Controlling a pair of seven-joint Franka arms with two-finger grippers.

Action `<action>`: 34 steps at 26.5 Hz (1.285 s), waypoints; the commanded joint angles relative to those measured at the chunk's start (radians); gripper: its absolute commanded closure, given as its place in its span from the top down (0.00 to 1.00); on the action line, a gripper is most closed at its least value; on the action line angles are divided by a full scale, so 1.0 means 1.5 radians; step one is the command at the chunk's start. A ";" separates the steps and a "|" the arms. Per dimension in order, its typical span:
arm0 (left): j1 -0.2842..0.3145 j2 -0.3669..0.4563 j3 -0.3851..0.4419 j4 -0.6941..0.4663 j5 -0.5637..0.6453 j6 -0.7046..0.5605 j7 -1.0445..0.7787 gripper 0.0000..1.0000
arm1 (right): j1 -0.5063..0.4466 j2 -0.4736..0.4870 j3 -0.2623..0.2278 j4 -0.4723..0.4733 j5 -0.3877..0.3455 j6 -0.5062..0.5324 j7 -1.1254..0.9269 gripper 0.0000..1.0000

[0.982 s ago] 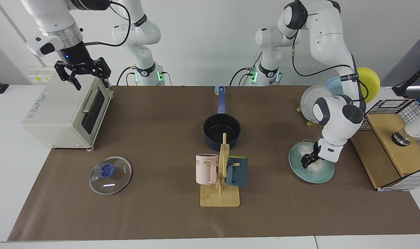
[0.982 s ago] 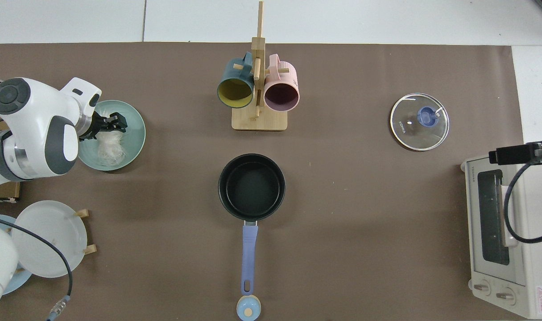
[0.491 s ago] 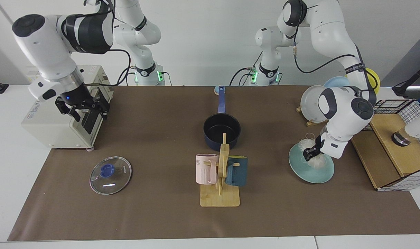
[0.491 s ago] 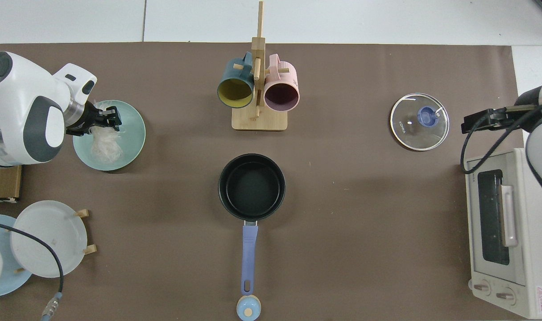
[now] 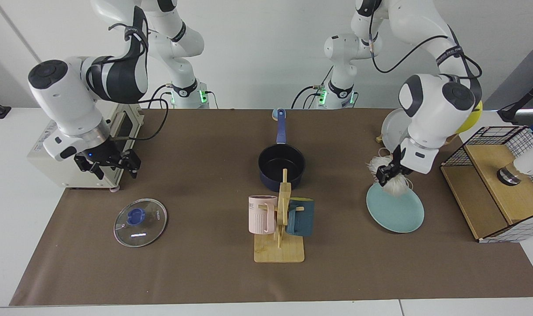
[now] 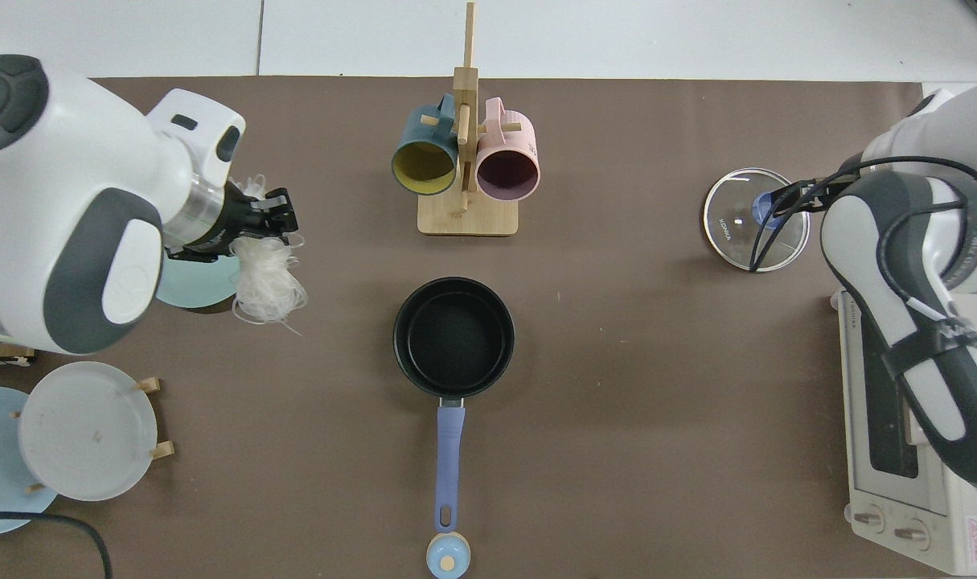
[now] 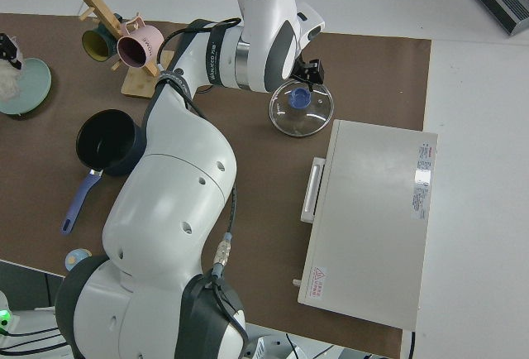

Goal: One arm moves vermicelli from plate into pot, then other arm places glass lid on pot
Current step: 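Lift the vermicelli with the left gripper while the right gripper grasps the lid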

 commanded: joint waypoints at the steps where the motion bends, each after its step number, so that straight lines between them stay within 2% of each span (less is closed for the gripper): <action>1: -0.009 -0.031 -0.075 -0.055 0.001 0.010 -0.076 0.00 | -0.009 0.048 0.004 -0.039 0.005 0.088 -0.004 1.00; 4: -0.009 -0.057 -0.122 -0.104 -0.001 0.045 -0.095 0.00 | -0.014 0.070 0.004 -0.046 0.005 0.107 -0.018 1.00; 9: -0.015 -0.084 -0.194 -0.203 0.001 0.183 -0.177 0.00 | -0.027 0.085 0.004 -0.066 0.006 0.142 -0.040 1.00; 13: -0.019 -0.102 -0.233 -0.249 0.003 0.193 -0.198 0.00 | -0.025 0.085 0.005 -0.066 0.010 0.145 -0.037 1.00; 15: -0.021 -0.104 -0.245 -0.275 0.003 0.211 -0.200 0.00 | -0.025 0.088 0.005 -0.066 0.041 0.163 -0.040 1.00; 22: -0.021 -0.083 -0.250 -0.298 0.005 0.281 -0.211 0.00 | -0.027 0.091 0.005 -0.065 0.103 0.177 -0.076 1.00; 28: -0.026 -0.023 -0.251 -0.313 0.074 0.324 -0.252 0.00 | -0.021 0.096 0.005 -0.064 0.103 0.201 -0.085 1.00; 34: -0.027 0.013 -0.251 -0.312 0.084 0.352 -0.281 0.00 | -0.022 0.102 0.005 -0.063 0.103 0.203 -0.085 0.99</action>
